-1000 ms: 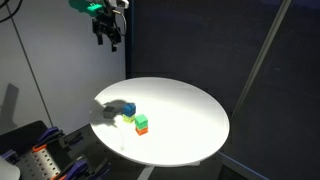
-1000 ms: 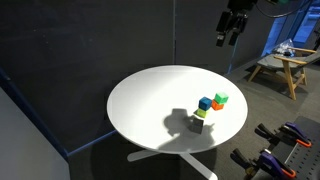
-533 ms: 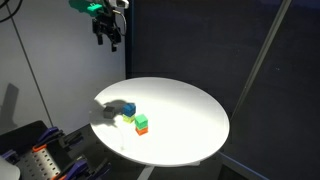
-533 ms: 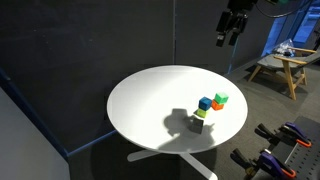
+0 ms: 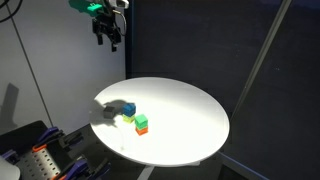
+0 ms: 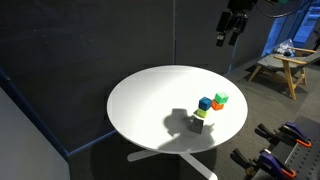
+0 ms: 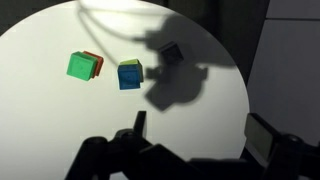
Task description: Pick up the blue block and put it on the table
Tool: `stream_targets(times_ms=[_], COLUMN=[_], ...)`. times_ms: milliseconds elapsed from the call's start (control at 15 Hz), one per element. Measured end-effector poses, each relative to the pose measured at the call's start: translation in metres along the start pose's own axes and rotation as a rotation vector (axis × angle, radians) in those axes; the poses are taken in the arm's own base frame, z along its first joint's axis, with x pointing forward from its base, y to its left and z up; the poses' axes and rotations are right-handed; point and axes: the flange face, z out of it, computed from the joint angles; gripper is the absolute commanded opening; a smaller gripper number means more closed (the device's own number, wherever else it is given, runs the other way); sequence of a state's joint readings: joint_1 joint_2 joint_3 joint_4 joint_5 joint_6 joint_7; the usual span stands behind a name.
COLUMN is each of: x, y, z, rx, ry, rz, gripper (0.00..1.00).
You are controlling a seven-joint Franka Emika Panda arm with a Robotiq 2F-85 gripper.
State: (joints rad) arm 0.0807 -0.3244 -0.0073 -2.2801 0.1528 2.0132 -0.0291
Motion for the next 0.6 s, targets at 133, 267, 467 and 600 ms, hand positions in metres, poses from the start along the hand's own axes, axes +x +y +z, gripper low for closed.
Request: stream_targets(times_ms=[133, 267, 467, 600], x=[0.0000, 0.0000, -0.0001, -0.0001], y=[0.0000, 0.0000, -0.0007, -0.0018], z=[0.0000, 0.0000, 0.0022, 0.0054], rx=[0.000, 0.000, -0.001, -0.002], ry=[0.000, 0.000, -0.005, -0.010], rz=[0.000, 0.000, -0.001, -0.004], gripper=[1.00, 1.00, 1.00, 1.00])
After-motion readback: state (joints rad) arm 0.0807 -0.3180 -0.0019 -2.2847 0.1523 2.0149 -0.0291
